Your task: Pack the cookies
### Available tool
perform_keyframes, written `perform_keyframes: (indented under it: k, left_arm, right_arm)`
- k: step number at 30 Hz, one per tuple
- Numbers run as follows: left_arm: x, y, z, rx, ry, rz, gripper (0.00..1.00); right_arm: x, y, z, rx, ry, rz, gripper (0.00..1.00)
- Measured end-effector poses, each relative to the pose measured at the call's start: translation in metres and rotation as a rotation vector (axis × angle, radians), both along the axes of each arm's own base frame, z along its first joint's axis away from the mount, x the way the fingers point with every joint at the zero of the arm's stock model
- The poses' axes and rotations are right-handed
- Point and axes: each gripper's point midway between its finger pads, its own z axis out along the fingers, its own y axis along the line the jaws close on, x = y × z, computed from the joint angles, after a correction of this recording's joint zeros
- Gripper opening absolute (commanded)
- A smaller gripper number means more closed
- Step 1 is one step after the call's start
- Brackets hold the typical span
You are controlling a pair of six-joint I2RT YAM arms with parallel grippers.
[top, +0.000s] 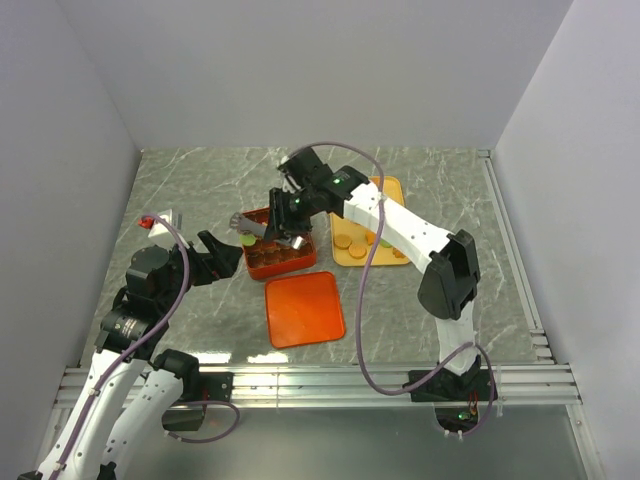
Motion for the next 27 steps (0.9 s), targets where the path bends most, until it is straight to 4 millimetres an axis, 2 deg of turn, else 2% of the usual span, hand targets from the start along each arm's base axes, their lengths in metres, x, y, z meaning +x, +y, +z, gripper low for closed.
perform_keyframes:
  k: [6, 12, 19, 27]
  left_arm:
    - [-0.001, -0.001, 0.000, -0.002, 0.001, -0.007, 0.99]
    - [-0.001, -0.002, 0.000, -0.003, 0.001, -0.013, 0.99]
    - [-0.002, -0.004, 0.000, -0.003, 0.000, -0.023, 1.00]
    - [-0.005, -0.010, 0.001, -0.004, -0.004, -0.048, 0.99]
  right_arm:
    - [-0.024, 0.020, 0.003, 0.016, 0.010, 0.060, 0.43]
    - [-0.017, 0.029, 0.001, 0.010, 0.000, 0.059, 0.41]
    - [-0.006, 0.031, -0.025, -0.045, 0.009, 0.039, 0.41]
    - [-0.006, 0.013, -0.060, -0.107, 0.054, 0.014, 0.40]
